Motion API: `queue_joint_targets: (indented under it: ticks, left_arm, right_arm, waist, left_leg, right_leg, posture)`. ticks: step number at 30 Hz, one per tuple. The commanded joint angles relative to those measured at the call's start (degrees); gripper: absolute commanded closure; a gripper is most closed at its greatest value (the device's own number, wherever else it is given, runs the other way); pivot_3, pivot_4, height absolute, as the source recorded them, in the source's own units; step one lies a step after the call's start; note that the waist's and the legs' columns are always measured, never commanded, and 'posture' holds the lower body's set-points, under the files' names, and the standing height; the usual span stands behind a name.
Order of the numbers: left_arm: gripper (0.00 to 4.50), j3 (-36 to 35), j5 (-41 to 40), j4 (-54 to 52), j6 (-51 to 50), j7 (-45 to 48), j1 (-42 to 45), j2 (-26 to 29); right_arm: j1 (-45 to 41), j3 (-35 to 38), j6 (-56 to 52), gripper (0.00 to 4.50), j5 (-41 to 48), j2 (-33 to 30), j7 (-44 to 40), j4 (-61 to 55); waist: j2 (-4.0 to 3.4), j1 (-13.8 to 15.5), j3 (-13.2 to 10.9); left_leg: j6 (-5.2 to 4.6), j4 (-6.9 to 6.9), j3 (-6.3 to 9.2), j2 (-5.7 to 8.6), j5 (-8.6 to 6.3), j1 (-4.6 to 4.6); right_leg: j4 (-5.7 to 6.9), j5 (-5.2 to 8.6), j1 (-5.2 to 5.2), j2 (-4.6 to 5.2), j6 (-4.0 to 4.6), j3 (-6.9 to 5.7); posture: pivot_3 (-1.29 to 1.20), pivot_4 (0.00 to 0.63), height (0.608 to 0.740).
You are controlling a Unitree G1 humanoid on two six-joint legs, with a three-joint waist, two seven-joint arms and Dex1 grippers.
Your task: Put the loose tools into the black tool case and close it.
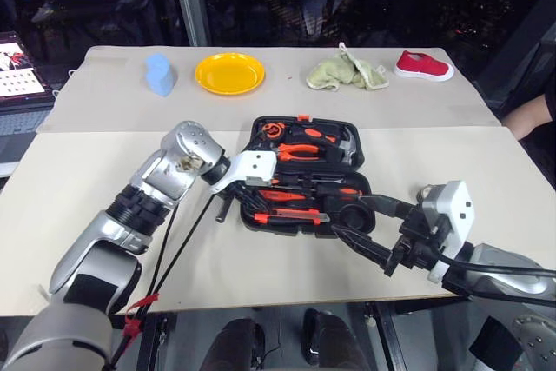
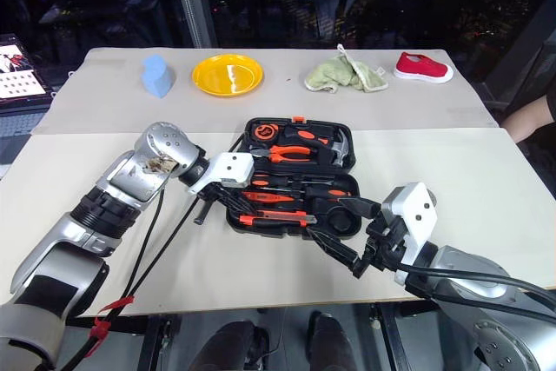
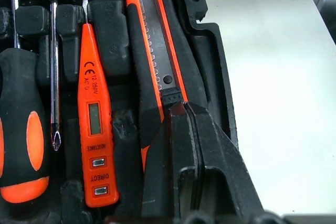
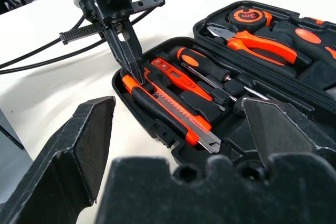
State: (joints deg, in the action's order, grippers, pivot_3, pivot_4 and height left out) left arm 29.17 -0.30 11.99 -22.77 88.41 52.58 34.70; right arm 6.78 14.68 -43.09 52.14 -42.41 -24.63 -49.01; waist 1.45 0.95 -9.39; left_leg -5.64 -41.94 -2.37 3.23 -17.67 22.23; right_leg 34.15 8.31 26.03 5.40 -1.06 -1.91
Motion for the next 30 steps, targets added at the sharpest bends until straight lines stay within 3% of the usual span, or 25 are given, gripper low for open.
queue_joint_targets:
  ticks: [1, 12, 18, 30]
  left_arm:
    - [4.48, 0.8, 1.4, 0.6, 0.2, -0.5, -1.1, 0.2]
    - [4.48, 1.4, 2.4, 2.7, 1.1, -2.7, -2.7, -2.6]
    - [4.48, 1.3, 2.5, 3.1, 1.6, -3.0, -3.7, -2.9]
    - [4.48, 2.6, 3.9, 2.9, 2.5, -3.9, -7.0, -3.2]
  right_arm:
    - [-0.1, 1.7, 0.4, 0.00, 0.7, -0.6, 0.5, -1.5]
    - [-0.4, 2.8, 0.3, 0.00, 1.5, -1.5, 0.2, -1.3]
    - [0.2, 3.3, 0.3, 0.00, 1.8, -2.1, 0.1, -1.4]
    - [-0.4, 3.2, 0.5, 0.00, 1.9, -2.8, -0.5, -0.9]
  waist:
    - [-0.02, 0.0, 0.0]
    - [-0.20, 0.6, 0.1]
    - [-0.21, 1.2, 0.1]
    - [-0.30, 1.2, 0.2]
  left_leg:
    - [0.00, 0.00, 0.00, 0.00, 0.00, -0.01]
    - [0.01, 0.00, 0.00, 0.01, 0.00, -0.12]
    - [-0.20, 0.02, 0.02, -0.01, -0.14, -0.77]
    - [-0.20, 0.04, 0.02, -0.01, -0.15, -0.83]
  right_leg:
    - [0.00, 0.00, -0.01, 0.00, 0.00, 0.00]
    - [-0.02, 0.00, -0.13, 0.02, -0.01, 0.01]
    - [-0.12, 0.23, -0.83, 0.15, -0.35, -0.04]
    - [-0.11, 0.23, -0.87, 0.60, -0.34, -0.06]
  posture:
    - [0.00, 0.150, 0.740]
    - [0.00, 0.150, 0.740]
    - [0.00, 0.150, 0.740]
    - [0.00, 0.150, 0.740]
